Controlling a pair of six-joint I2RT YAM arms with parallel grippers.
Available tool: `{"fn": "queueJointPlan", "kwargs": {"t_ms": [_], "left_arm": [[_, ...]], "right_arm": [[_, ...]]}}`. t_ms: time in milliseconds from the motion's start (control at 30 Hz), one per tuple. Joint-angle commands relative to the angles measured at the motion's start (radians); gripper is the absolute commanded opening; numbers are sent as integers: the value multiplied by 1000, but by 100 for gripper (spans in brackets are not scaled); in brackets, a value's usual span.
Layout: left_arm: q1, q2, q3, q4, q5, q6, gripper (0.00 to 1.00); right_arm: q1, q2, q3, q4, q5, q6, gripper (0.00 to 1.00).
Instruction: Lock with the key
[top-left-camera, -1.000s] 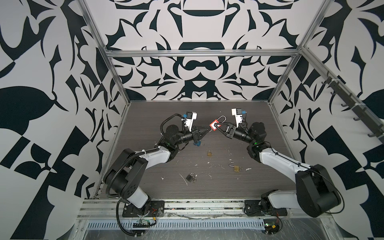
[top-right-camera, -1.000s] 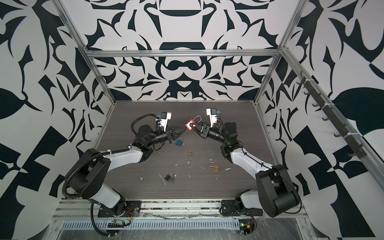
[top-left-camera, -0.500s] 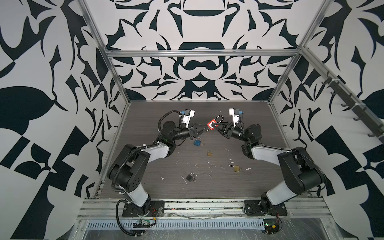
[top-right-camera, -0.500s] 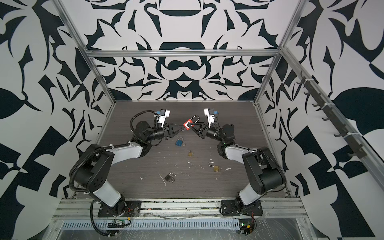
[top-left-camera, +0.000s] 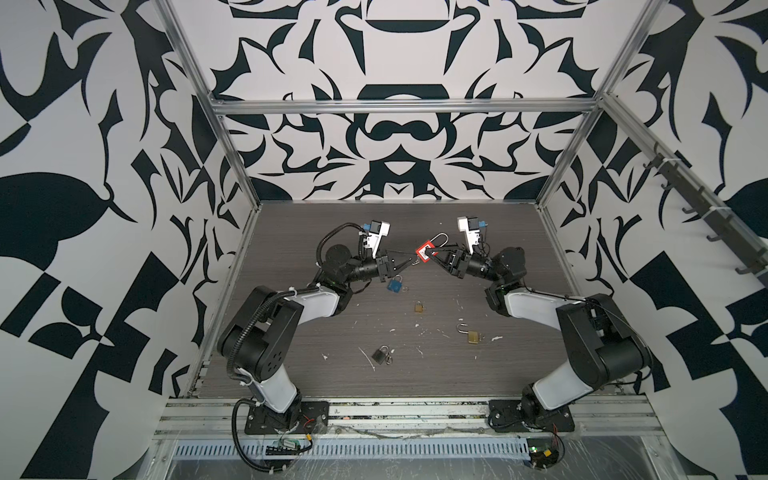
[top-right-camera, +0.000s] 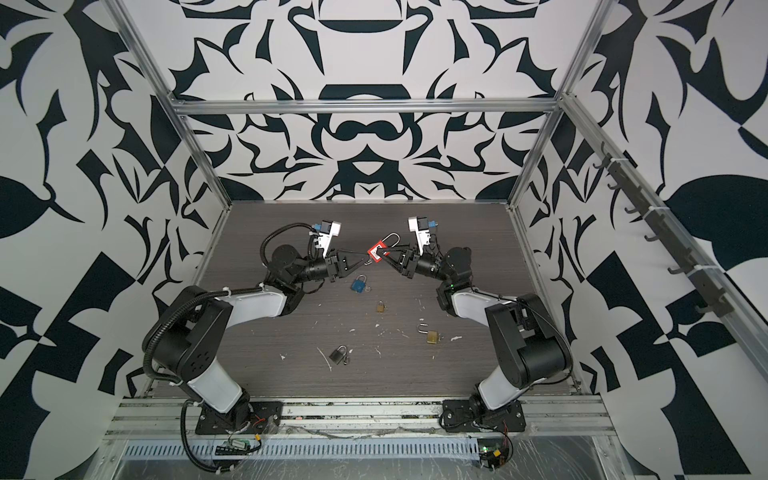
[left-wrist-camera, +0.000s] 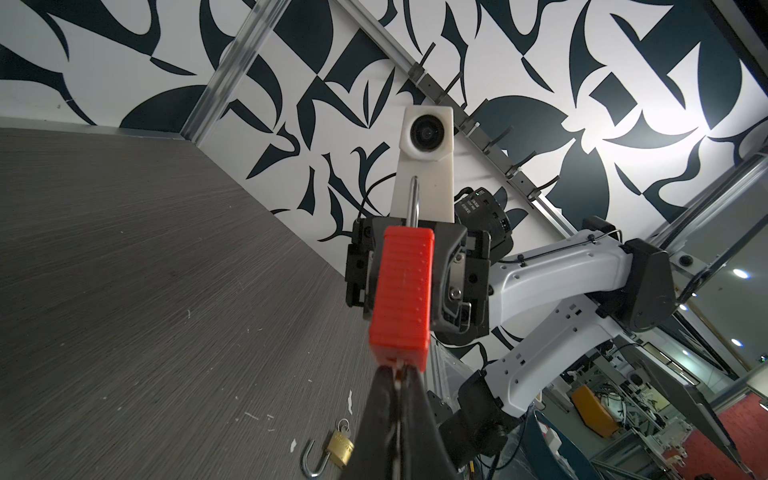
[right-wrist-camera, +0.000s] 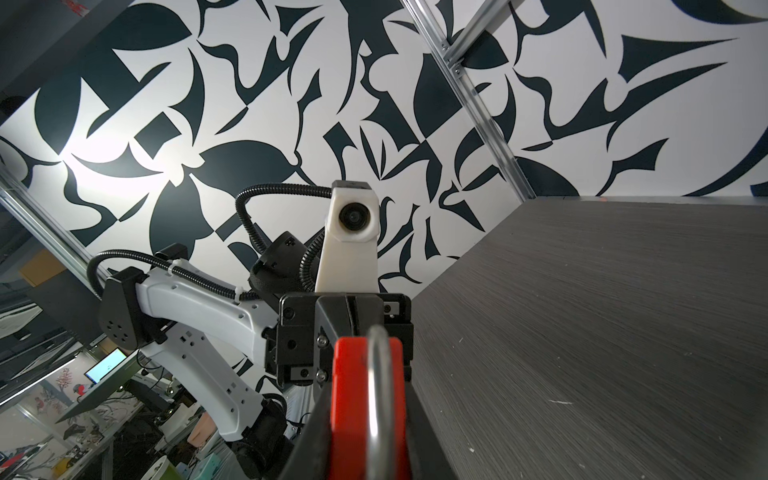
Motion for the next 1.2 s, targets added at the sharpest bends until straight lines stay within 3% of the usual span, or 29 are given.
{"fn": "queueJointPlan", "kwargs": {"t_ms": [0, 333, 600, 800, 933, 1033, 1167], "left_arm": [[41, 9, -62, 20, 35, -35, 0], [69, -84, -129, -102, 20, 63, 0], [84, -282, -143, -494, -150, 271, 0], [86, -434, -60, -953, -449, 460, 0], [90, -480, -21, -1109, -591, 509, 0], [107, -486, 6, -1208, -665, 514, 0], [169, -466, 5, -1243, -675, 453, 0]], "right_arm": [[-87, -67, 44, 99, 107, -41, 0], [-122, -92, 33, 99, 154, -32, 0], [-123, -80, 44, 16, 170, -32, 0], [-95, -104, 81, -336, 225, -130, 0], [-26, -123, 161, -704, 319, -304, 0], [50, -101, 260, -959, 408, -438, 0], [136, -14, 369, -1078, 458, -483, 0]]}}
